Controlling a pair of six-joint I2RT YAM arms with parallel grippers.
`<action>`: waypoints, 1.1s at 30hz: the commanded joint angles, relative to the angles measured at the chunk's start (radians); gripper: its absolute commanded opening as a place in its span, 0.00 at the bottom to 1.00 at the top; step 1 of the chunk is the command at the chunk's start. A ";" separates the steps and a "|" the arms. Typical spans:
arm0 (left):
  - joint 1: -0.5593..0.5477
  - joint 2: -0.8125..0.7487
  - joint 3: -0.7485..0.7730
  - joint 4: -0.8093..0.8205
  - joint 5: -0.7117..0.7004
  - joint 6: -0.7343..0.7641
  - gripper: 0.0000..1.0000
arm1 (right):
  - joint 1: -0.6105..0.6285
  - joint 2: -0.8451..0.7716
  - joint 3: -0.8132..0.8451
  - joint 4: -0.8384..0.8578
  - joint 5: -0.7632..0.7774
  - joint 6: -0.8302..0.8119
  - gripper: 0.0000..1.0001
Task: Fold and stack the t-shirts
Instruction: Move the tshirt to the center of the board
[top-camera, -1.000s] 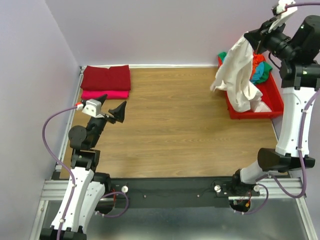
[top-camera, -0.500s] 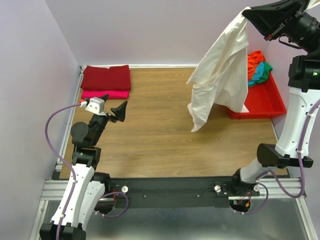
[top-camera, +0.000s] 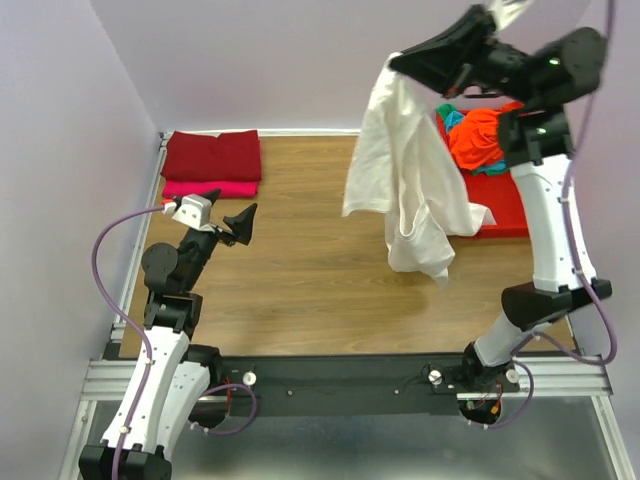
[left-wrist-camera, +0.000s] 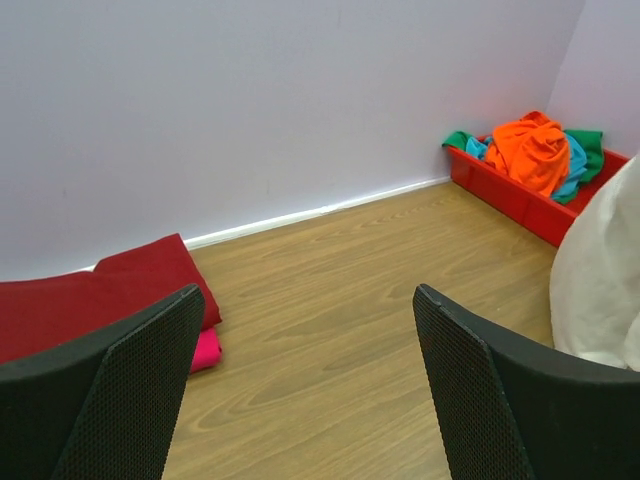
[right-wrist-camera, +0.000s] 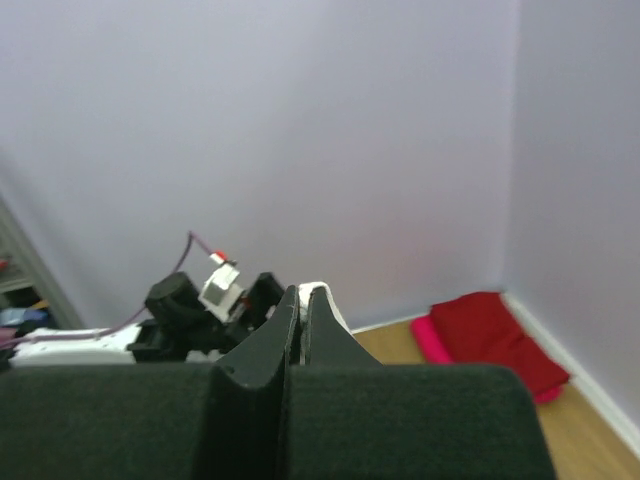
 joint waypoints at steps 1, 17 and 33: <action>-0.006 0.003 -0.003 0.012 0.038 0.013 0.92 | 0.189 0.051 0.018 -0.072 0.057 -0.129 0.01; -0.013 -0.010 -0.006 0.002 0.002 0.025 0.92 | 0.483 0.175 0.206 -0.492 0.376 -0.591 0.01; -0.013 -0.066 -0.005 0.002 0.027 0.030 0.92 | 0.478 -0.078 -0.349 -0.583 0.806 -1.005 0.01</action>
